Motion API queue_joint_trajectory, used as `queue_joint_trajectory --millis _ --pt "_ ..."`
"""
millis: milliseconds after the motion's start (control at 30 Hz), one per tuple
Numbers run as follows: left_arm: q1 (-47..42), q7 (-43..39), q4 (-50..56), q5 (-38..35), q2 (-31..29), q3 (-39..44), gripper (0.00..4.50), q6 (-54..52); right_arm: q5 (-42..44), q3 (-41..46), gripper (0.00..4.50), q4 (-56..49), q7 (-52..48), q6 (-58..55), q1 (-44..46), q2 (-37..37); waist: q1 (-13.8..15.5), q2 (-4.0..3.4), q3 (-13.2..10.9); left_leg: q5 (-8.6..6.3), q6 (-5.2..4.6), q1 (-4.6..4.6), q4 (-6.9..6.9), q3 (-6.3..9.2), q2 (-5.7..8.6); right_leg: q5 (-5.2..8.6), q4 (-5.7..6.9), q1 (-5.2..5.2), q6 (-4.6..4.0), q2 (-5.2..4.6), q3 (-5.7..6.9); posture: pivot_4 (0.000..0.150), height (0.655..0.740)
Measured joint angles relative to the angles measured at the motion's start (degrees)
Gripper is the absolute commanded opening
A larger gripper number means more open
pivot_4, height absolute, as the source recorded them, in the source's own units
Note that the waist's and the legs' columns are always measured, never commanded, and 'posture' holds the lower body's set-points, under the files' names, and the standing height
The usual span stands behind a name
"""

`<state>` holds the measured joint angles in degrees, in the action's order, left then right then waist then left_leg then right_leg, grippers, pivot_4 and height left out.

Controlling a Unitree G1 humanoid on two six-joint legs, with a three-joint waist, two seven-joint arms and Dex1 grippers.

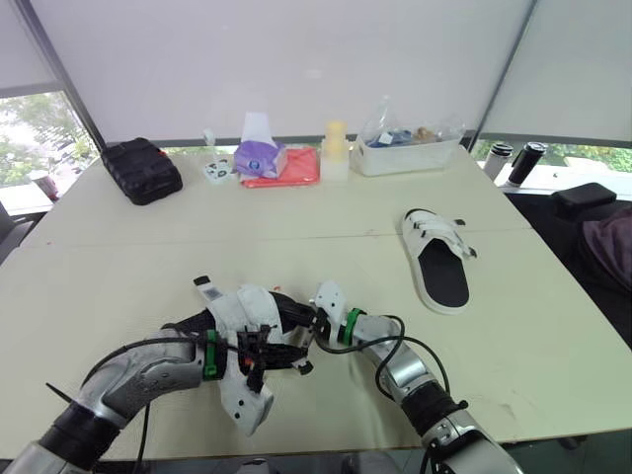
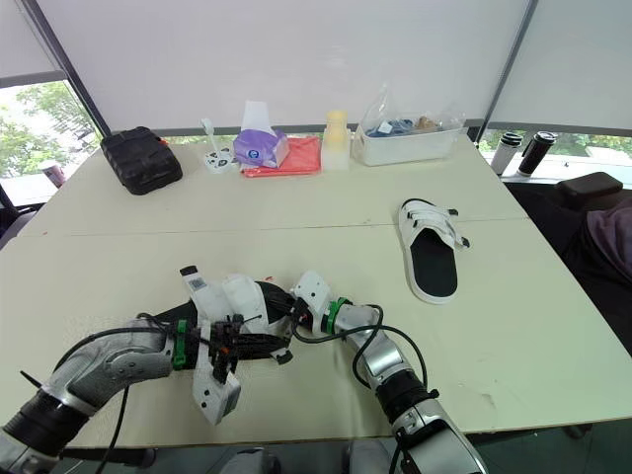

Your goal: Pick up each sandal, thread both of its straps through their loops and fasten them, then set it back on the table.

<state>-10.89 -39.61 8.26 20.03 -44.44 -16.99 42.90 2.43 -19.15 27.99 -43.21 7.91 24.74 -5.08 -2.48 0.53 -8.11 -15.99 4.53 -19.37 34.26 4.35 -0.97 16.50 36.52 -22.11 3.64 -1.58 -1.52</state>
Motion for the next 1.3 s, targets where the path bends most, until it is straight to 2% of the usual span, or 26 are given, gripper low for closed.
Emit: queue_joint_trajectory --millis 167,267,367,567,800,933,1133,1300 --pt "1.54 -5.66 9.15 -13.68 -1.78 2.72 0.02 -17.27 0.00 -0.20 0.00 0.52 -0.23 0.06 0.32 0.15 -0.13 -0.04 0.05 -0.02 -0.03 0.01 0.02 -0.03 0.02 0.02 0.04 0.06 0.01 0.04 0.04 0.150 0.7400" --pt "2.44 -8.33 14.31 -21.68 -1.67 3.11 0.02 -31.93 0.00 -0.17 0.00 0.86 -0.38 0.11 0.59 0.16 -0.12 -0.03 0.07 -0.02 -0.03 0.04 0.05 -0.03 0.01 0.02 0.06 0.04 0.01 0.09 0.08 0.150 0.7400" --pt "1.62 -9.14 16.57 -25.94 -0.97 3.56 0.02 -41.48 0.00 -0.05 0.00 1.15 -0.47 0.11 0.74 0.15 -0.09 -0.06 0.06 -0.02 -0.03 0.04 0.07 -0.03 0.03 0.15 0.06 0.10 0.20 0.10 0.08 0.150 0.7400" --pt "-3.08 -8.11 14.01 -31.23 2.89 6.64 0.02 -56.33 0.00 -0.16 0.00 1.37 -0.51 0.24 0.84 0.22 -0.17 0.00 0.10 -0.02 -0.03 0.08 0.13 -0.01 0.05 0.15 0.06 0.17 0.22 0.13 0.13 0.150 0.7400" --pt "-6.97 -5.69 12.24 -44.19 9.14 11.88 0.02 -76.54 0.00 -0.11 0.00 1.37 -0.32 0.28 0.81 0.20 -0.15 0.02 0.10 -0.02 -0.03 0.08 0.23 0.07 0.06 0.14 0.11 0.17 0.23 0.13 0.14 0.150 0.7400" --pt "-9.27 -4.16 9.58 -51.31 10.52 16.23 0.02 -86.70 0.00 -0.11 0.00 1.36 -0.16 0.28 0.81 0.20 -0.20 0.02 0.09 -0.07 -0.11 0.00 0.54 0.14 0.06 0.14 0.24 0.16 0.23 0.14 0.19 0.150 0.7400" --pt "-11.05 -1.50 6.39 -55.88 10.86 19.21 0.02 -94.31 0.00 -0.11 0.00 1.37 0.11 0.28 0.78 0.20 -0.14 0.04 0.08 -0.07 -0.11 0.00 0.71 0.29 0.09 0.15 0.40 0.15 0.22 0.10 0.16 0.150 0.7400" --pt "-15.12 4.02 2.61 -59.49 12.79 21.92 0.02 -104.28 0.00 -0.13 0.00 1.37 0.21 0.28 0.78 0.25 -0.22 0.07 0.06 -0.07 -0.10 0.00 0.74 0.31 0.12 0.17 0.43 0.15 0.26 0.09 0.16 0.150 0.7400"
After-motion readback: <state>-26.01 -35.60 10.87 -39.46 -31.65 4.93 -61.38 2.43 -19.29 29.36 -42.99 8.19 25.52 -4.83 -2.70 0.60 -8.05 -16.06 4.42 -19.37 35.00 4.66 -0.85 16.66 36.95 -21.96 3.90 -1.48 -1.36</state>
